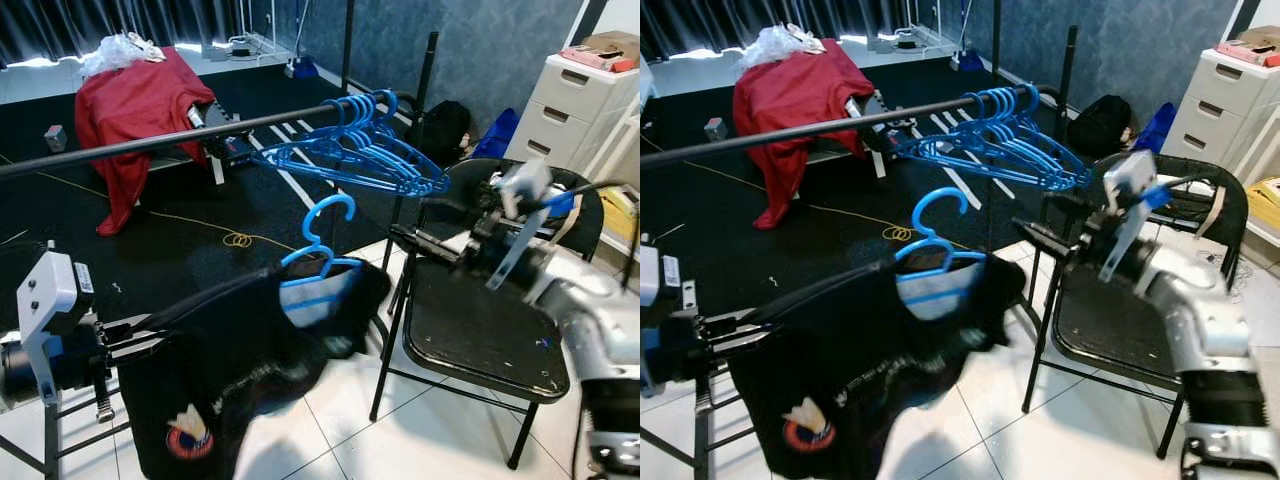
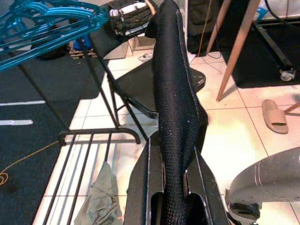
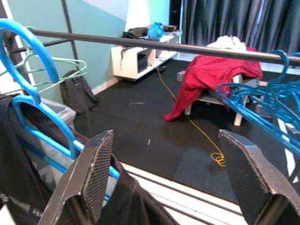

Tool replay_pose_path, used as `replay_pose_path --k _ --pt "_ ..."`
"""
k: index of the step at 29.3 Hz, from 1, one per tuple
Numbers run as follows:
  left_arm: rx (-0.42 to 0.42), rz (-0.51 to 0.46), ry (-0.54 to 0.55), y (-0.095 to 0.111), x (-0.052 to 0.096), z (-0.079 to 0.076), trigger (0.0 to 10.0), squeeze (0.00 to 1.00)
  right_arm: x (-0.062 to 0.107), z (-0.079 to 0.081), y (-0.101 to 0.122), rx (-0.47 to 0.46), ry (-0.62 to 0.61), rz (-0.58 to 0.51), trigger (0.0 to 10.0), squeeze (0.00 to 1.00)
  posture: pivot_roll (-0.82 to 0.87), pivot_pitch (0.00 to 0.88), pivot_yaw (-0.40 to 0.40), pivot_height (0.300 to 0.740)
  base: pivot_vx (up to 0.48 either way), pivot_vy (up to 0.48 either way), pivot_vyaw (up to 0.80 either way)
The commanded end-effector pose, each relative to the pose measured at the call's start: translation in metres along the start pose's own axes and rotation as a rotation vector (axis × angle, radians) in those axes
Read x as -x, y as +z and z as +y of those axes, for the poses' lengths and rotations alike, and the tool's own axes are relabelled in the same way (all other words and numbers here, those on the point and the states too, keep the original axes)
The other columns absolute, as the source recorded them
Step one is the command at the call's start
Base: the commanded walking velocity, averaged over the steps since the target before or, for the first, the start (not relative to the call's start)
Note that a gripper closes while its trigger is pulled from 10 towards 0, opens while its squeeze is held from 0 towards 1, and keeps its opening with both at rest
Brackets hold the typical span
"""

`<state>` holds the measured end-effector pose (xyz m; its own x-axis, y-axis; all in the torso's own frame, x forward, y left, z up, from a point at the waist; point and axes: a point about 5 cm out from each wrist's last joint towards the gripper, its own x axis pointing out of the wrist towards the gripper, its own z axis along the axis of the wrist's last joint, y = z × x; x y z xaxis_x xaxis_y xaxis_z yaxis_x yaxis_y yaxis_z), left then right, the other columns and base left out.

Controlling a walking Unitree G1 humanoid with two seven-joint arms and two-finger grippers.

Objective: Hang hanger

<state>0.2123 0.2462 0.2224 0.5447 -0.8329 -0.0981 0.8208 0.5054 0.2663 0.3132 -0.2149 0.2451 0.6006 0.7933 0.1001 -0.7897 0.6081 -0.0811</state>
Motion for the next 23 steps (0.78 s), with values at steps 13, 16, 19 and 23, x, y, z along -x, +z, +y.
replay_pose_path --k 13,16,19,23 --pt "-0.065 -0.337 -0.01 0.074 0.019 0.018 10.0 0.0 0.042 0.008 -0.032 -0.188 0.049 0.074 10.0 0.0 -0.07 0.014 -0.002 0.74 0.0 0.0 0.0" --pt "-0.064 -0.386 -0.055 0.083 0.018 0.014 10.0 0.0 0.047 0.012 -0.037 -0.233 0.076 0.072 10.0 0.0 -0.07 0.014 -0.002 0.74 0.0 0.0 0.0" --pt "-0.063 -0.389 -0.081 0.085 0.017 0.011 10.0 0.0 0.044 0.006 -0.038 -0.226 0.034 0.082 10.0 0.0 -0.07 0.02 -0.003 0.74 0.0 0.0 0.0" --pt "-0.072 -0.384 -0.1 0.088 0.016 0.01 10.0 0.0 0.039 0.007 -0.049 -0.186 0.024 0.158 10.0 0.0 -0.07 0.023 -0.004 0.74 0.0 0.0 0.0"
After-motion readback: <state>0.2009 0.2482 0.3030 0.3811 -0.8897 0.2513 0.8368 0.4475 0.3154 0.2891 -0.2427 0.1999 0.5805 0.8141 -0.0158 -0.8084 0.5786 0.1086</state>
